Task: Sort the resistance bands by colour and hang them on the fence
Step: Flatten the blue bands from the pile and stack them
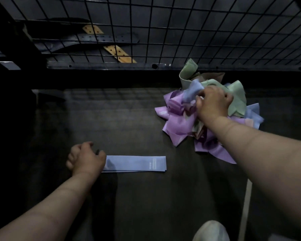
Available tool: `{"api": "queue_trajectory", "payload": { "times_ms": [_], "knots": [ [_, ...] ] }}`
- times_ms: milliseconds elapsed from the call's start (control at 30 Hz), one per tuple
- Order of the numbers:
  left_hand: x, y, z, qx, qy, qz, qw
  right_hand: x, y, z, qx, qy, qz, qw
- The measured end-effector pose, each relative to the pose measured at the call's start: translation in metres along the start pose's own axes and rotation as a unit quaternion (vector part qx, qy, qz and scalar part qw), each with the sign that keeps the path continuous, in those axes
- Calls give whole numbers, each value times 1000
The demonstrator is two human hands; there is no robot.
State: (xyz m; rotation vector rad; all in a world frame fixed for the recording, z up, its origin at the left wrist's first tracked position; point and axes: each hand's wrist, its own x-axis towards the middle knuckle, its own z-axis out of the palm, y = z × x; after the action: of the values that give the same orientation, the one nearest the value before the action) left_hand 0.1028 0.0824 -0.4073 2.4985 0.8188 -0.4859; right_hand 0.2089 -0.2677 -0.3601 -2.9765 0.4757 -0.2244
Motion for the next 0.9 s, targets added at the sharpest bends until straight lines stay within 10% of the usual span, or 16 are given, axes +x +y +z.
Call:
{"api": "queue_trajectory", "payload": {
  "times_ms": [167,633,900],
  "knots": [
    [-16,49,-22,-75,-33,79,994,5,-11,-50,309,33,53,949],
    [-133,161,-194,-329,-264,362,831,-63,-123,-266,485,-146,-154,848],
    [-150,108,-266,-231,-261,330,877,-100,-136,-303,528,-113,-113,834]
  ]
}}
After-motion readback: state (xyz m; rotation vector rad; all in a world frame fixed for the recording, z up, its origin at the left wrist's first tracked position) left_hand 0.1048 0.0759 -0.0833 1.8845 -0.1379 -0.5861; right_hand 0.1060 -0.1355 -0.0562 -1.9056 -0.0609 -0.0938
